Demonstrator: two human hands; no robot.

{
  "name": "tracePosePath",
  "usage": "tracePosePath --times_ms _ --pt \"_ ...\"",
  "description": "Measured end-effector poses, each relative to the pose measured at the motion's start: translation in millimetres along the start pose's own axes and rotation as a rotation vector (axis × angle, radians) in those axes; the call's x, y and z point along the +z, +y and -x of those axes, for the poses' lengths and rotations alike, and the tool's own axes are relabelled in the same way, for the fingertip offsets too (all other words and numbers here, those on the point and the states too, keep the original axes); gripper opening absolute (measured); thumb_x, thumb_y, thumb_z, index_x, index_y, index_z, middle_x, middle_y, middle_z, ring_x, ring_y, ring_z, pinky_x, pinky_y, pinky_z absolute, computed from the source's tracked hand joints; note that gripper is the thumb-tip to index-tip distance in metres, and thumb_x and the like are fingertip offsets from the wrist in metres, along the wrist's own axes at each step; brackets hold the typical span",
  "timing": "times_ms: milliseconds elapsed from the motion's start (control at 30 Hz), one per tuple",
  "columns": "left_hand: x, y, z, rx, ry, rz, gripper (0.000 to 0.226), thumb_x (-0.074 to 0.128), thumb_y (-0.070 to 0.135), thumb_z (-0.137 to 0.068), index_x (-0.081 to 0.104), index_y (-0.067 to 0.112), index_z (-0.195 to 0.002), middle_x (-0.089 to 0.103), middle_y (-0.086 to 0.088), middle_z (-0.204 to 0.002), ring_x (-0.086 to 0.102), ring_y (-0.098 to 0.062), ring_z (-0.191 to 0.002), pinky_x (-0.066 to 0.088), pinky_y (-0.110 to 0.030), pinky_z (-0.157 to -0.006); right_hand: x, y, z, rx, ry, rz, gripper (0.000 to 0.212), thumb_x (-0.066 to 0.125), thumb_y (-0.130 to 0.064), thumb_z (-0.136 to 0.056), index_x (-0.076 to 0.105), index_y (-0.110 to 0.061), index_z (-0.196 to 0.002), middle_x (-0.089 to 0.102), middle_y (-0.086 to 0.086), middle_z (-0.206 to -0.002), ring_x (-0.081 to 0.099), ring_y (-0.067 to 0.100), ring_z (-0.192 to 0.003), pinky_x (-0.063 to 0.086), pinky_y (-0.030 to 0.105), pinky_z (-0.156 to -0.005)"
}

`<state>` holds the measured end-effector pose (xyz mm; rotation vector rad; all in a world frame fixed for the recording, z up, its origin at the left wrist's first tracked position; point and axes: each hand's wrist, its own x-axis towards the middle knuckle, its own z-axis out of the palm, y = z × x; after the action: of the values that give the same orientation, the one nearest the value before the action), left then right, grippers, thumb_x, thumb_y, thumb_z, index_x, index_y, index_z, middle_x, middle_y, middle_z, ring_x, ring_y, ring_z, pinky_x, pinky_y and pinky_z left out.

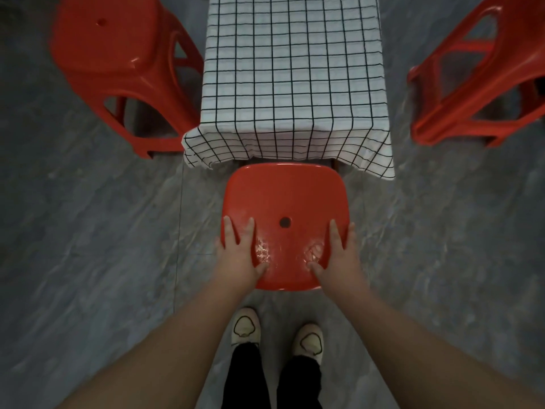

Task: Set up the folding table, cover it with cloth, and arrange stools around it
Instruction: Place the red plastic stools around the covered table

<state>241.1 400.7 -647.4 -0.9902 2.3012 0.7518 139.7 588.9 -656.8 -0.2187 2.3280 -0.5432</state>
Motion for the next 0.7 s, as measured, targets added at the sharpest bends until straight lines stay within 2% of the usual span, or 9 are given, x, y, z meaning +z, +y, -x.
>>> tracePosePath --times_ms 300,433,700 --pt "25.3 -18.8 21.7 -0.006 0.045 0.016 0.106 0.076 0.043 -0.081 0.001 0.048 -0.155 -0.032 0.003 -0.160 0.008 -0.040 -0.148 0.029 -0.053 -0.117 9.1 10.3 25.7 -0.008 -0.020 0.006 0.109 0.075 -0.036 -0.087 -0.008 -0.040 -0.158 -0.031 -0.003 -0.163 0.012 0.029 -0.153 0.031 0.043 -0.116" --pt "43.7 -28.1 43.3 0.003 0.045 0.010 0.104 0.076 0.045 -0.082 0.001 0.048 -0.155 -0.031 0.003 -0.160 0.007 -0.041 -0.148 0.027 -0.053 -0.118 18.5 26.7 50.7 -0.012 -0.024 -0.021 0.107 0.074 -0.034 -0.089 -0.009 -0.041 -0.157 -0.031 -0.005 -0.162 0.018 0.027 -0.152 0.033 0.041 -0.115" --pt "80.0 -44.6 94.2 0.031 0.031 0.035 0.101 0.075 0.043 -0.084 0.003 0.047 -0.155 -0.029 0.002 -0.161 0.000 -0.040 -0.150 0.021 -0.049 -0.120 46.8 63.5 102.1 0.008 0.007 -0.013 0.106 0.073 -0.032 -0.090 -0.008 -0.038 -0.158 -0.031 -0.002 -0.163 0.010 0.029 -0.153 0.026 0.040 -0.119"
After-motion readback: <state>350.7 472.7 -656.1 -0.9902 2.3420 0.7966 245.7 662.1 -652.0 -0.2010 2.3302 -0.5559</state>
